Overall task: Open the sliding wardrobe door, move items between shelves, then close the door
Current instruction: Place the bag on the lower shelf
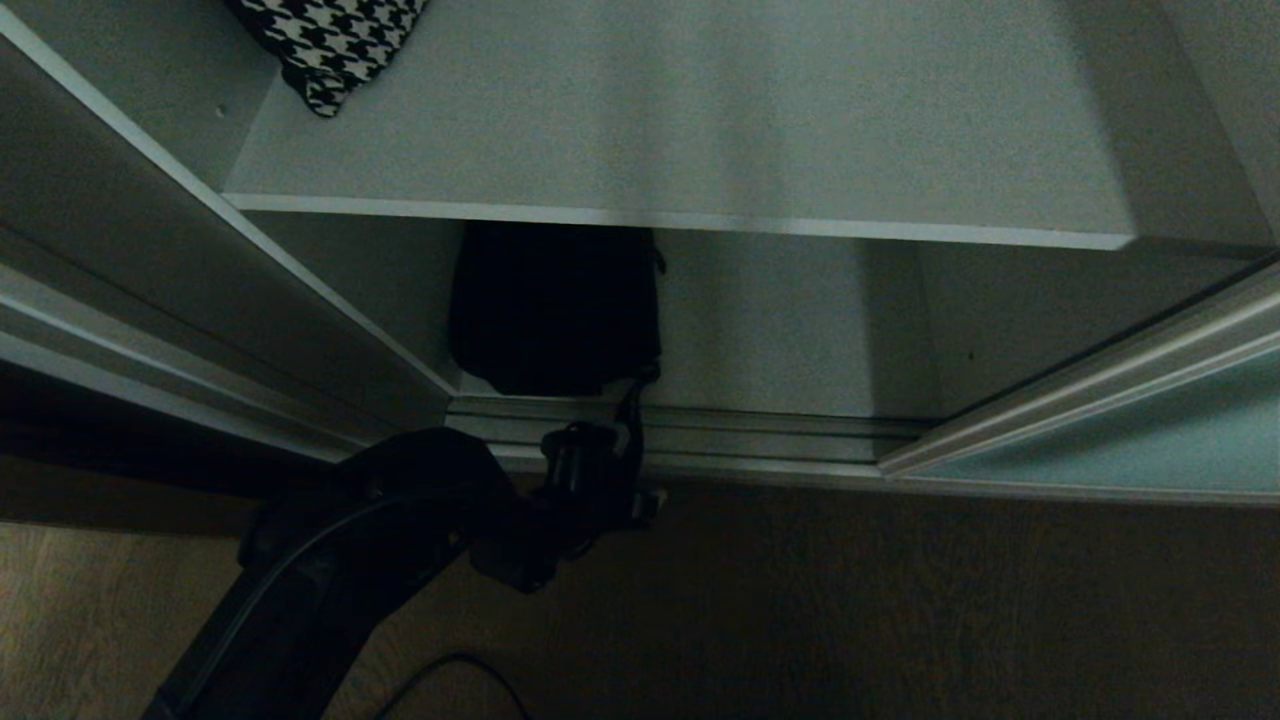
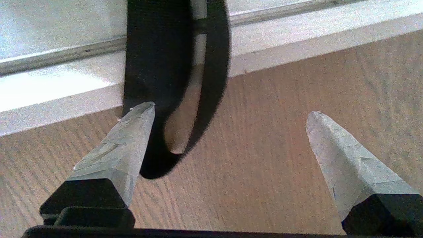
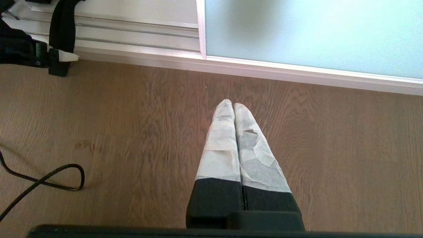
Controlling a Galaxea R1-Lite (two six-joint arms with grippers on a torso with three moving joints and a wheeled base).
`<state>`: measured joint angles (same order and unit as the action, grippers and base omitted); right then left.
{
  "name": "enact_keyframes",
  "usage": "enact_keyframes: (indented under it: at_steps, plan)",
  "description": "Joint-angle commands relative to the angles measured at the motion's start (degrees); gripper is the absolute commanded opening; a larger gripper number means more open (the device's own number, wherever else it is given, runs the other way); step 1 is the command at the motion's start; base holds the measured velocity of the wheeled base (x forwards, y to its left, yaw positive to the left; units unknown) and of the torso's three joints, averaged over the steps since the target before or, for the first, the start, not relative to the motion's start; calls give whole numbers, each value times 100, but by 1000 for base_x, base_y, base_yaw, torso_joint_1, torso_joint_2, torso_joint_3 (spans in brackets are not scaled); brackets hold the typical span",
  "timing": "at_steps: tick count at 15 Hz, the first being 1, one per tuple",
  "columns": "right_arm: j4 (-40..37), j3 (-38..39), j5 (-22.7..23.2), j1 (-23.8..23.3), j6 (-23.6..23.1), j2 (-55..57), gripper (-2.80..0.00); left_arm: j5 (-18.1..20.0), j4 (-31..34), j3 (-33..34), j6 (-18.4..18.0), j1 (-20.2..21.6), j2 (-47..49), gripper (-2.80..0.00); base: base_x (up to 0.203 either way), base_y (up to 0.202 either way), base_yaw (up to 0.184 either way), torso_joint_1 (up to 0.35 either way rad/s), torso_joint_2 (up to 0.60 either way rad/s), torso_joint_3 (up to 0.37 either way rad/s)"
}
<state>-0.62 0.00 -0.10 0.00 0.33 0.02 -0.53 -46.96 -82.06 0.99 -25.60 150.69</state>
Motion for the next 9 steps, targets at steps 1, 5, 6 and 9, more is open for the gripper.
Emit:
enact_keyframes:
  at_steps: [1, 5, 6, 9]
  plan:
    - [1, 0, 1, 0, 2, 6, -280, 36, -13, 49, 7, -35, -22, 0, 0, 0, 0, 0, 0, 0]
    - [1, 0, 1, 0, 2, 3, -280, 122, 228, -167, 20, -99, 165, 0, 0, 0, 0, 0, 0, 0]
    - [1, 0, 1, 0, 2, -1, -280, 118, 246, -280, 27, -100, 232, 0, 0, 0, 0, 0, 0, 0]
    - [1, 0, 1, 0, 2, -2, -280, 92, 239, -444, 33, -95, 334, 0, 0, 0, 0, 0, 0, 0]
